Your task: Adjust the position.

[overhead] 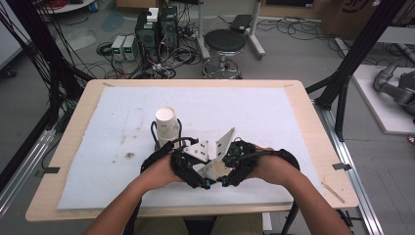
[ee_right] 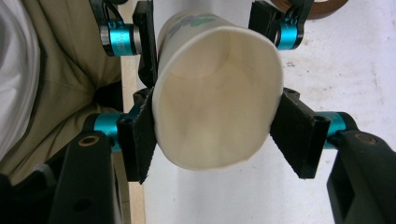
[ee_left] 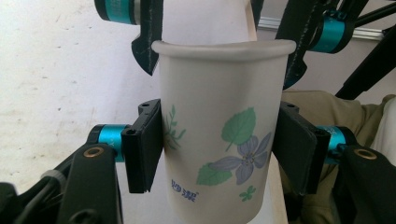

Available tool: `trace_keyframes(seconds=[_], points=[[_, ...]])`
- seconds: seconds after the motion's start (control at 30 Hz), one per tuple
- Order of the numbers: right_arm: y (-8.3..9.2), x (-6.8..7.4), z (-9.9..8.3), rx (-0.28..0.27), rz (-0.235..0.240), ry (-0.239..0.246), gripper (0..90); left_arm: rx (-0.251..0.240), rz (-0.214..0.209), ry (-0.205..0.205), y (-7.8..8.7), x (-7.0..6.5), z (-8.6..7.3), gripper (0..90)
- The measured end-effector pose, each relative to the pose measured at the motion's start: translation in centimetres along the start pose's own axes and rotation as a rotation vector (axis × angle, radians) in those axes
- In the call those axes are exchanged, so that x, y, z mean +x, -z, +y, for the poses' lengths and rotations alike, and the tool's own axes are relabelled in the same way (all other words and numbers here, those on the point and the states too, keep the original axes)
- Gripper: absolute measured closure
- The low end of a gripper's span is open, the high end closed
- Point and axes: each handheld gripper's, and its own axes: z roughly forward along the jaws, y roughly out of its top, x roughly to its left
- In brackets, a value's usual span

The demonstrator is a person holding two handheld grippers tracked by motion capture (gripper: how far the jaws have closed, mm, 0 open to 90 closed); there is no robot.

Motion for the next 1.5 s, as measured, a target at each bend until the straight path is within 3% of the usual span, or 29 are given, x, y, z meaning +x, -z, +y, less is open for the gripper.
trace_keyframes(seconds=[0.13, 0.2, 0.23, 0.27, 0.3, 0.43, 0.47, 0.5, 0.53, 0.57, 0.67, 0.77, 0.8, 1.03, 1.17, 1.37, 1.5], points=[[0.0, 0.0, 0.0, -0.001, 0.008, -0.002, 35.8, -0.012, 0.000, 0.004, 0.0, -0.1, -0.2, 38.1], [0.1, 0.0, -0.1, -0.029, 0.007, -0.011, 32.8, -0.029, 0.004, 0.008, 0.3, 0.0, -0.3, 37.8], [0.2, -0.1, -0.2, -0.059, 0.010, -0.022, 29.9, -0.042, 0.004, 0.017, 0.4, 0.0, -0.4, 37.7], [0.8, -0.3, -0.4, -0.133, 0.007, -0.049, 26.4, -0.057, 0.002, 0.027, 0.5, 0.0, -0.6, 37.3], [0.8, -0.3, -0.4, -0.133, 0.007, -0.049, 26.4, -0.073, 0.004, 0.034, 0.7, 0.0, -0.8, 37.3], [2.2, -0.5, -1.4, -0.283, 0.006, -0.113, 24.9, -0.155, 0.026, 0.081, 1.5, 0.1, -1.7, 36.4], [2.8, -0.6, -2.2, -0.348, -0.011, -0.143, 24.7, -0.180, 0.035, 0.095, 1.8, 0.2, -2.0, 36.3], [2.8, -0.6, -2.2, -0.348, -0.011, -0.143, 24.7, -0.201, 0.049, 0.107, 2.0, 0.2, -2.3, 36.3], [3.3, -0.6, -3.0, -0.402, -0.043, -0.173, 24.4, -0.243, 0.075, 0.138, 2.4, 0.4, -2.9, 36.3], [3.3, -0.6, -3.0, -0.402, -0.043, -0.173, 24.4, -0.243, 0.075, 0.138, 2.4, 0.4, -2.9, 36.3], [3.8, -0.6, -4.5, -0.475, -0.080, -0.223, 24.2, -0.309, 0.114, 0.168, 3.0, 0.5, -3.4, 36.3], [3.9, -0.4, -6.8, -0.547, -0.136, -0.304, 23.8, -0.382, 0.154, 0.180, 3.8, 0.4, -3.7, 36.3], [3.9, -0.4, -7.5, -0.563, -0.155, -0.316, 23.7, -0.382, 0.154, 0.180, 3.8, 0.4, -3.7, 36.4], [3.3, -0.2, -10.9, -0.594, -0.239, -0.414, 23.4, -0.506, 0.212, 0.174, 6.4, -0.5, -4.3, 36.5], [3.2, -0.2, -12.0, -0.592, -0.253, -0.445, 23.4, -0.556, 0.247, 0.175, 8.4, -1.1, -5.3, 36.5], [2.6, -0.2, -13.4, -0.579, -0.292, -0.484, 22.3, -0.593, 0.317, 0.205, 11.0, -2.0, -7.8, 36.4], [2.4, -0.1, -14.3, -0.595, -0.360, -0.507, 21.7, -0.625, 0.387, 0.231, 12.5, -2.3, -9.9, 36.2]])
